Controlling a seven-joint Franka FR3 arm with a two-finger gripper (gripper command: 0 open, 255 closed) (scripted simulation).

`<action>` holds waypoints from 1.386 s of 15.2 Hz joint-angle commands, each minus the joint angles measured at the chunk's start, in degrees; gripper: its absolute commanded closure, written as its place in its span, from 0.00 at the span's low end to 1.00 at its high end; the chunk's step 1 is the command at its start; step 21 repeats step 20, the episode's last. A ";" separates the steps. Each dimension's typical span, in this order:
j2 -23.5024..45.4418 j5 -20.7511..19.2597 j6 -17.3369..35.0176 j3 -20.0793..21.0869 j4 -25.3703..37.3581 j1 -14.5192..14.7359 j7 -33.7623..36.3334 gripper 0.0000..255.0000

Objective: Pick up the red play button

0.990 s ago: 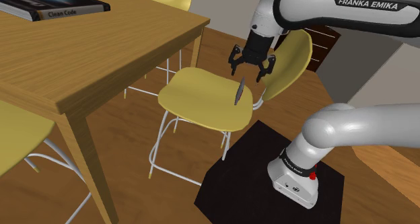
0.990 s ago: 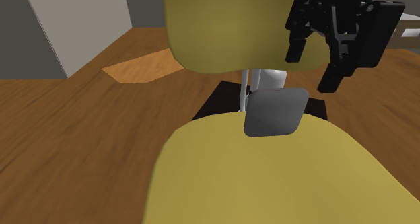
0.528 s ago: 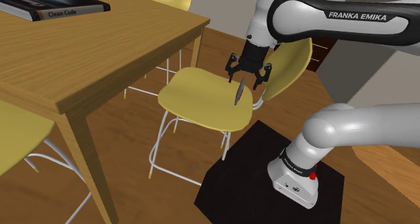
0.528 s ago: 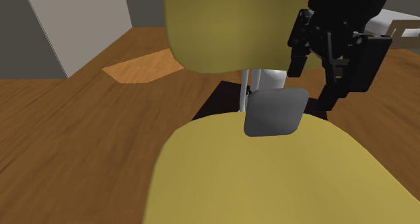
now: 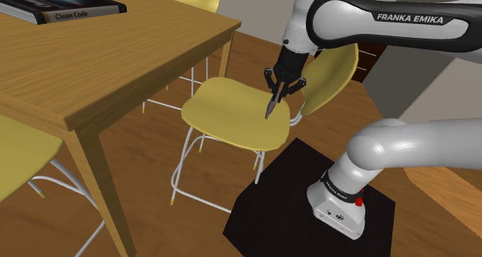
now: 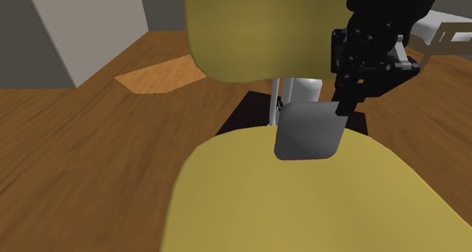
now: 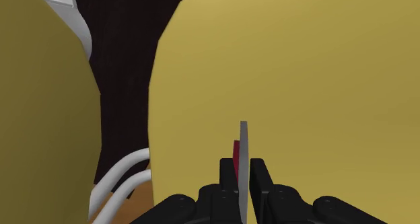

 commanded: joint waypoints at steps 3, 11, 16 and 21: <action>0.10 0.19 0.02 0.34 -1.83 0.16 0.00 1.00; -0.16 -1.09 -6.10 -1.08 4.09 -0.79 -0.21 1.00; 0.05 -1.62 -9.80 -1.58 8.09 -1.78 -0.54 1.00; 0.30 -1.95 -11.32 -1.92 9.86 -2.00 -0.53 1.00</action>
